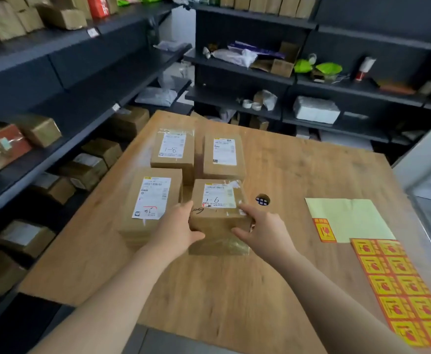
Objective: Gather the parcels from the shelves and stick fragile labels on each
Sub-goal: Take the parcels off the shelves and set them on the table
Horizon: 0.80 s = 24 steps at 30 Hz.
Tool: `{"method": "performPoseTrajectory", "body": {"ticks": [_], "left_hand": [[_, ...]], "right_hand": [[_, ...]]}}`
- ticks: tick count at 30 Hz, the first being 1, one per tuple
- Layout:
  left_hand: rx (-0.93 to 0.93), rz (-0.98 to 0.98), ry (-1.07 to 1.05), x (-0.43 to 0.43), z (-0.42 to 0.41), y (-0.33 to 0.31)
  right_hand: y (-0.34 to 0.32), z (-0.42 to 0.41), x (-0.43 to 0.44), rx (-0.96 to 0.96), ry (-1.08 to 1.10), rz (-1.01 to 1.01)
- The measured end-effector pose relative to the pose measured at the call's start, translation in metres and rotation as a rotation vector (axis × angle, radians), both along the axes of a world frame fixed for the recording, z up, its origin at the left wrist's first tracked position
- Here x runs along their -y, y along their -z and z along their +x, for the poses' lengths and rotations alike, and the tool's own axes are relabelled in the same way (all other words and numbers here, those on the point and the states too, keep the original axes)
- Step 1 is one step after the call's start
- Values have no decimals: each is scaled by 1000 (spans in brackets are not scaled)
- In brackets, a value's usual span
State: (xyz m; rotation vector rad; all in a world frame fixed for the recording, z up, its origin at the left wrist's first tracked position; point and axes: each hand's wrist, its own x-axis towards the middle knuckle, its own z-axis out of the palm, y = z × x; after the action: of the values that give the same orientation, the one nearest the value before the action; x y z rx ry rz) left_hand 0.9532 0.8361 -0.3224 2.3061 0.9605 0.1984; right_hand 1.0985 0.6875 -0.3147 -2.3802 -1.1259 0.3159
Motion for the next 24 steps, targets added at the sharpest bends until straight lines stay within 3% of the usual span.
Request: {"method": "performPoseTrajectory", "body": {"ticks": [12, 16, 24], "left_hand": [[-223, 101, -14, -1, 20, 44], [-289, 156, -27, 8, 21, 43], [-194, 457, -150, 35, -16, -13]], "right_hand": [[53, 27, -16, -14, -193, -162], [52, 32, -15, 79, -257, -217], [6, 14, -23, 316, -502, -36]]}}
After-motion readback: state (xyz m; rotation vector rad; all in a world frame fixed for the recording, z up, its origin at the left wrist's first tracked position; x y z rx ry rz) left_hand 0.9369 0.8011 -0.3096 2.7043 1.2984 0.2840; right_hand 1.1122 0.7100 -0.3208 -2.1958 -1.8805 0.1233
